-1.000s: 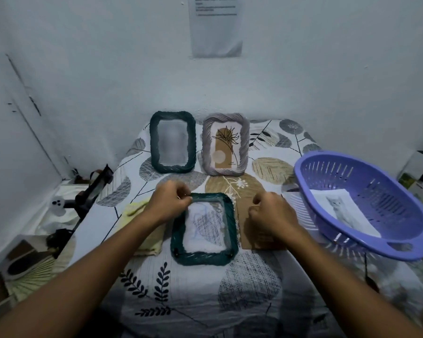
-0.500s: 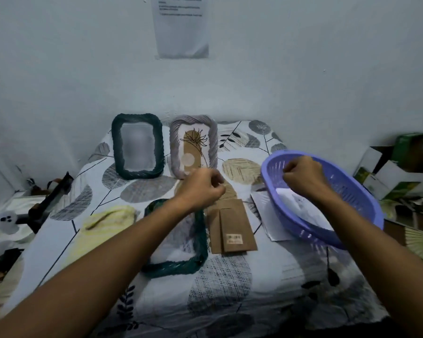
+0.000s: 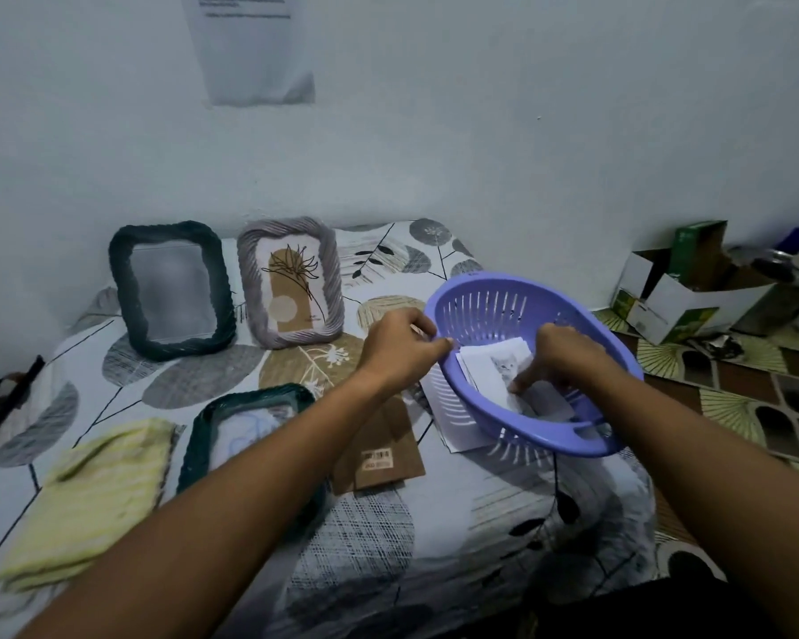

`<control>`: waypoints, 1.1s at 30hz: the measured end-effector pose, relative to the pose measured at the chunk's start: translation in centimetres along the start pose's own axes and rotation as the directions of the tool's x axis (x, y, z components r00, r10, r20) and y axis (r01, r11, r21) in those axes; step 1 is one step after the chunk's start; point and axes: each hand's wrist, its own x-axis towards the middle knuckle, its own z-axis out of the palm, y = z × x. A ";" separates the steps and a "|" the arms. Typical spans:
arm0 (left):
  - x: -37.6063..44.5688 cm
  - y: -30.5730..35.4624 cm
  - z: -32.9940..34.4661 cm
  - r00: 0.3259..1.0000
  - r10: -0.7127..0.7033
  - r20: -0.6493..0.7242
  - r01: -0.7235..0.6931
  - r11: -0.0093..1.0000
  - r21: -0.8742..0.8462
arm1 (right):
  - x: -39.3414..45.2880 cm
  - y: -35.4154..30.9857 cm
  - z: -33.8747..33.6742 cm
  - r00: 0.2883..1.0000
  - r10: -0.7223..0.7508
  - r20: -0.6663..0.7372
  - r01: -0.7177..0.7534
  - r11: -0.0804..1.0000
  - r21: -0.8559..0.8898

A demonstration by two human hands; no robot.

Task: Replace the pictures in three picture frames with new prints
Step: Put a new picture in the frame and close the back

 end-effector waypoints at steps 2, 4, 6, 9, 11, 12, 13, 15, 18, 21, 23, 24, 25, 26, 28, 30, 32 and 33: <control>0.0 -0.2 0.1 1.000 -0.001 -0.001 0.001 1.000 -0.017 | 0.3 0.1 -0.2 1.000 0.012 0.024 -0.013 0.999 0.038; -0.1 -0.2 0.1 1.000 0.005 -0.007 -0.005 0.999 -0.035 | 0.5 0.2 -0.4 0.999 0.029 0.031 -0.031 0.998 0.056; -0.2 -0.2 0.1 1.000 0.007 -0.008 -0.008 0.999 -0.047 | 0.7 0.3 -0.5 0.998 0.047 0.032 -0.050 0.996 0.070; -0.2 -0.4 0.0 1.000 0.011 0.004 -0.011 0.998 -0.065 | 0.6 0.1 -0.6 0.998 0.061 0.019 -0.062 0.996 0.071; -0.2 -0.5 0.0 1.000 0.013 0.007 -0.012 0.998 -0.069 | 0.6 0.0 -0.9 0.997 0.076 0.007 -0.076 0.991 0.108; -0.2 -0.5 0.0 1.000 0.015 0.007 -0.015 0.997 -0.069 | 0.7 0.1 -1.0 0.997 0.083 0.002 -0.083 0.989 0.126; -0.2 -0.4 0.0 1.000 0.017 0.008 -0.017 0.997 -0.072 | 0.7 0.1 -1.1 0.996 0.089 0.001 -0.088 0.987 0.136; -0.3 -0.4 0.0 1.000 0.018 0.006 -0.017 0.997 -0.075 | 0.6 0.3 -1.3 0.996 0.084 0.004 -0.084 0.984 0.156; -0.2 -0.5 -0.1 1.000 0.017 0.003 -0.017 0.996 -0.082 | 0.6 0.4 -1.6 0.998 0.065 0.011 -0.066 0.983 0.173; -0.3 -0.5 -0.1 1.000 0.009 0.009 -0.008 0.996 -0.090 | 0.5 0.7 -2.3 0.999 0.038 0.012 -0.039 0.980 0.198; -0.2 -0.6 -0.1 1.000 0.005 0.010 -0.004 0.996 -0.092 | 0.3 1.0 -2.8 1.000 0.016 0.011 -0.019 0.959 0.281; -0.2 -0.6 -0.1 1.000 0.001 0.010 0.000 0.995 -0.096 | 0.1 1.2 -3.2 1.000 0.006 0.007 -0.008 0.942 0.337; -0.1 -0.7 -0.1 1.000 -0.004 0.009 0.005 0.995 -0.102 | 0.0 1.3 -3.6 1.000 -0.002 0.009 -0.002 0.922 0.388; -0.1 -0.6 0.0 1.000 -0.008 0.009 0.009 0.994 -0.105 | -0.2 1.5 -4.0 1.000 -0.006 0.012 0.000 0.901 0.435; -0.1 -0.7 0.0 1.000 -0.010 0.013 0.011 0.994 -0.104 | -0.5 1.8 -4.9 1.000 -0.006 0.016 -0.003 0.854 0.521; -0.1 -0.5 -0.1 1.000 -0.011 0.018 0.013 0.994 -0.105 | -0.6 2.1 -5.6 1.000 -0.006 0.003 0.003 0.799 0.602; -0.2 -0.4 -0.1 1.000 -0.014 0.014 0.016 0.995 -0.103 | -0.8 2.4 -6.3 1.000 -0.011 -0.001 0.009 0.724 0.690; -0.3 -0.3 -0.2 1.000 -0.018 0.009 0.019 0.994 -0.106 | -1.0 2.5 -6.7 1.000 -0.017 -0.006 0.016 0.683 0.730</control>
